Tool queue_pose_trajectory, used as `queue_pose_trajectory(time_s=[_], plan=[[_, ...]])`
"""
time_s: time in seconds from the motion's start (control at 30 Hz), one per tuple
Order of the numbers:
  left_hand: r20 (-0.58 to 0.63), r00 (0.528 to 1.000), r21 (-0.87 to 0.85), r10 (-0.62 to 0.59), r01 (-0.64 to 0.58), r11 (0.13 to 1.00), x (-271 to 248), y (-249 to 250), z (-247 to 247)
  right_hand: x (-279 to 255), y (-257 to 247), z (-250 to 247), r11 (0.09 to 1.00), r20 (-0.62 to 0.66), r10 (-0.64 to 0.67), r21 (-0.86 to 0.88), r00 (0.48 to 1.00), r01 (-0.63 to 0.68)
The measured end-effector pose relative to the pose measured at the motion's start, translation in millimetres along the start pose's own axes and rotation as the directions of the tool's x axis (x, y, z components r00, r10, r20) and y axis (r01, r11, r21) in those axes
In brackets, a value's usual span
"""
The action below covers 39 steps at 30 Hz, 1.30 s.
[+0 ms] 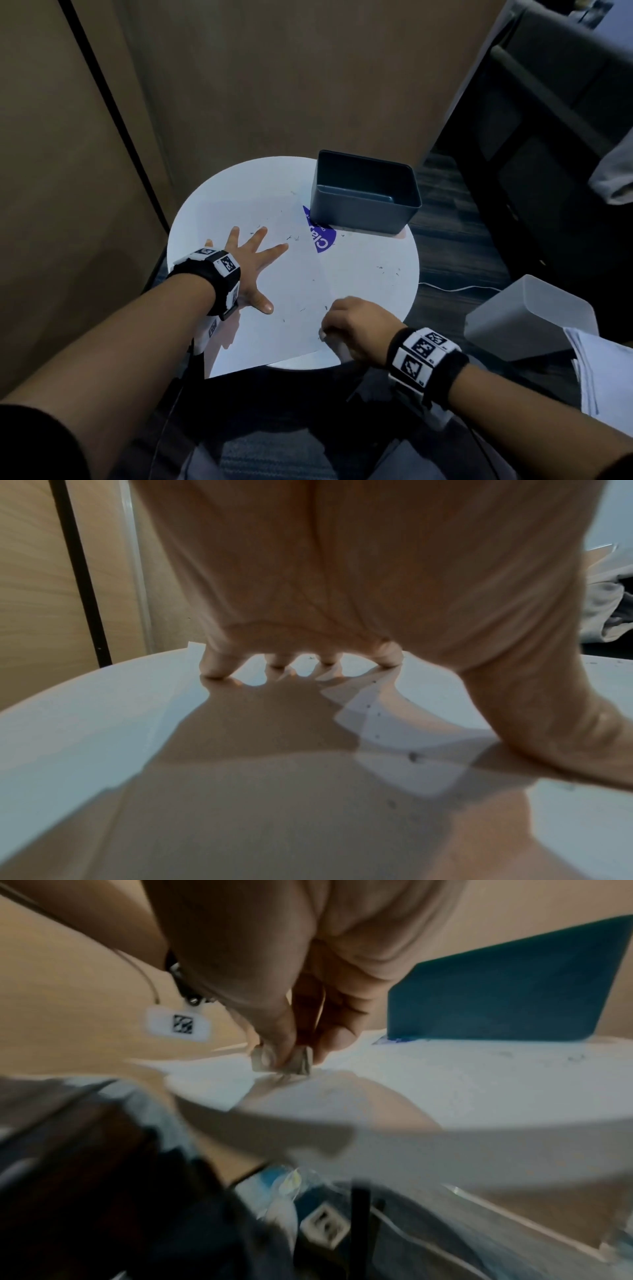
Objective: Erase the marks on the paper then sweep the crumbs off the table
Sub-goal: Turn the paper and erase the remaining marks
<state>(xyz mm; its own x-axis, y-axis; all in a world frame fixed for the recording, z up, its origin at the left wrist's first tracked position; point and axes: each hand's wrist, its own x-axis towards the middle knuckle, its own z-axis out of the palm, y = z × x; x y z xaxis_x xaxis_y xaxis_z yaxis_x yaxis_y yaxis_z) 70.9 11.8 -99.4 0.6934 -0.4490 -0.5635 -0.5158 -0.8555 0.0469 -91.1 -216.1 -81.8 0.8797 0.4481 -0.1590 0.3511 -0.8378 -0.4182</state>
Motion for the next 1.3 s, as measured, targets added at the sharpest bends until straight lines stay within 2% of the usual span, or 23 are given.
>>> queue_pose_trajectory(time_s=[0.07,0.13,0.23,0.37,0.43,0.5,0.6,0.67,0.8,0.93,1.07,1.1,1.2,1.23,1.3], plan=[[0.005,1.000,0.000,-0.003,0.003,1.000,0.3,0.7,-2.5,22.0,8.2,-11.7,1.000,-0.129,0.014,-0.022,0.992,-0.017],[0.010,1.000,0.005,-0.017,0.017,1.000,-0.7,1.4,-0.8,41.9,10.5,-14.8,0.998,-0.173,0.029,-0.053,0.985,-0.039],[0.009,1.000,-0.001,-0.012,0.012,1.000,-2.1,3.0,1.2,44.9,6.9,-1.8,0.995,-0.104,0.053,-0.079,0.993,-0.061],[0.004,1.000,-0.020,0.004,-0.004,1.000,-0.9,0.7,5.1,10.0,8.7,16.3,0.997,-0.070,0.034,-0.065,0.997,-0.038],[0.010,1.000,-0.019,0.006,-0.005,1.000,-0.5,-0.8,11.6,-2.3,4.1,17.6,0.998,0.011,-0.012,-0.055,1.000,0.013],[0.001,1.000,-0.008,0.009,-0.009,1.000,2.4,-1.9,14.4,4.6,3.1,6.5,0.998,0.039,0.007,-0.055,0.999,-0.005],[-0.024,1.000,0.000,-0.006,0.006,1.000,6.7,-0.1,7.2,47.6,14.4,-26.0,0.996,-0.119,0.061,-0.063,0.991,-0.069],[-0.033,0.999,-0.002,-0.021,0.021,1.000,6.4,2.0,6.9,78.3,22.2,-36.3,0.988,-0.152,0.108,-0.094,0.982,-0.123],[-0.030,0.999,-0.004,-0.037,0.037,0.999,5.6,1.8,7.9,102.6,25.3,-25.3,0.978,-0.074,0.156,-0.126,0.985,-0.164],[-0.021,0.999,-0.017,-0.027,0.026,1.000,5.7,-0.1,5.8,71.7,28.5,-12.8,0.989,-0.077,0.104,-0.099,0.992,-0.111],[-0.013,1.000,-0.020,-0.025,0.024,1.000,4.3,-0.6,10.6,53.8,18.9,-16.7,0.985,0.078,0.056,-0.165,0.995,-0.042],[-0.019,1.000,-0.023,-0.021,0.021,1.000,4.3,0.1,9.0,61.2,18.2,-25.2,0.983,0.057,0.060,-0.179,0.997,-0.049],[-0.042,0.999,-0.021,-0.015,0.014,1.000,2.5,3.2,4.0,96.6,20.0,-47.3,0.984,-0.124,0.103,-0.135,0.987,-0.120],[-0.049,0.999,-0.019,-0.016,0.015,1.000,1.2,4.1,3.8,108.3,20.0,-49.8,0.983,-0.150,0.114,-0.127,0.982,-0.133],[-0.048,0.999,-0.012,-0.021,0.020,1.000,-2.0,5.0,4.7,124.8,17.4,-45.7,0.977,-0.116,0.135,-0.150,0.984,-0.152]])
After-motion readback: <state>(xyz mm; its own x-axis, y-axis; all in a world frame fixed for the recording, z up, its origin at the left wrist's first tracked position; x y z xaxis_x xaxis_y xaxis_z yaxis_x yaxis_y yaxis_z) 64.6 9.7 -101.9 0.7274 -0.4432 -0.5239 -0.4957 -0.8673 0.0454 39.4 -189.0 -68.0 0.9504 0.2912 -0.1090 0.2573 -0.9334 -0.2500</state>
